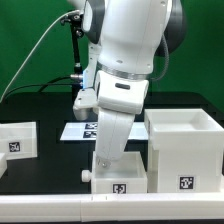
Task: Assemble drawer
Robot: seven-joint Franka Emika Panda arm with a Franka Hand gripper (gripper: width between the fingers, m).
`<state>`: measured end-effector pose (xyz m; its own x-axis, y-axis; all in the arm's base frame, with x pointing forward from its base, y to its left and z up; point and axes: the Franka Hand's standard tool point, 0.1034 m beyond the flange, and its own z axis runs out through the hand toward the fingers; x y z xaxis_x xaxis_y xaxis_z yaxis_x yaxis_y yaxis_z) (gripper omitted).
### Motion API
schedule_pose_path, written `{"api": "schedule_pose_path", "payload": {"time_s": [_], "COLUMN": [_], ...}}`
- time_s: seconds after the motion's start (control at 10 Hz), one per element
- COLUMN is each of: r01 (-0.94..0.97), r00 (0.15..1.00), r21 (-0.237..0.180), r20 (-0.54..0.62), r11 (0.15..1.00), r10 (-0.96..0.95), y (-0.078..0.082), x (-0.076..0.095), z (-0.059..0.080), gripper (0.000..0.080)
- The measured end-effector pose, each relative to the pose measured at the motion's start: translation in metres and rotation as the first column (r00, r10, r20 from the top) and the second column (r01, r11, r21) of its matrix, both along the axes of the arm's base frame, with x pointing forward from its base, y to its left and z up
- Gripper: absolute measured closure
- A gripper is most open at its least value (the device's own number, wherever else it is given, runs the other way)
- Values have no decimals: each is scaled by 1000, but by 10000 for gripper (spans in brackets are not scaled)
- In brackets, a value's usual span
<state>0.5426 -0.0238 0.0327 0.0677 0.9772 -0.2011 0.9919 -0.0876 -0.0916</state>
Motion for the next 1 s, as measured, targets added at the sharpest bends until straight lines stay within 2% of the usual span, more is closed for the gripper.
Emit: {"api": "schedule_pose_path", "payload": {"time_s": [0.4,0.5,0.6,0.7,0.8,0.9,1.0], "r01": [1,1,1,1,1,1,1], "r00": [1000,1000,1000,1000,1000,1000,1000], "r21": [0,0,0,0,0,0,0], "r20": [0,0,0,0,0,0,0], "r11": [1000,1000,1000,1000,1000,1000,1000], "r10": [-1,-1,-1,-1,-1,-1,-1], "y": [0,0,0,0,0,0,0], "x": [0,0,0,0,0,0,0], "z": [0,0,0,0,0,0,0], "gripper": [150,230,417,553,553,724,762]}}
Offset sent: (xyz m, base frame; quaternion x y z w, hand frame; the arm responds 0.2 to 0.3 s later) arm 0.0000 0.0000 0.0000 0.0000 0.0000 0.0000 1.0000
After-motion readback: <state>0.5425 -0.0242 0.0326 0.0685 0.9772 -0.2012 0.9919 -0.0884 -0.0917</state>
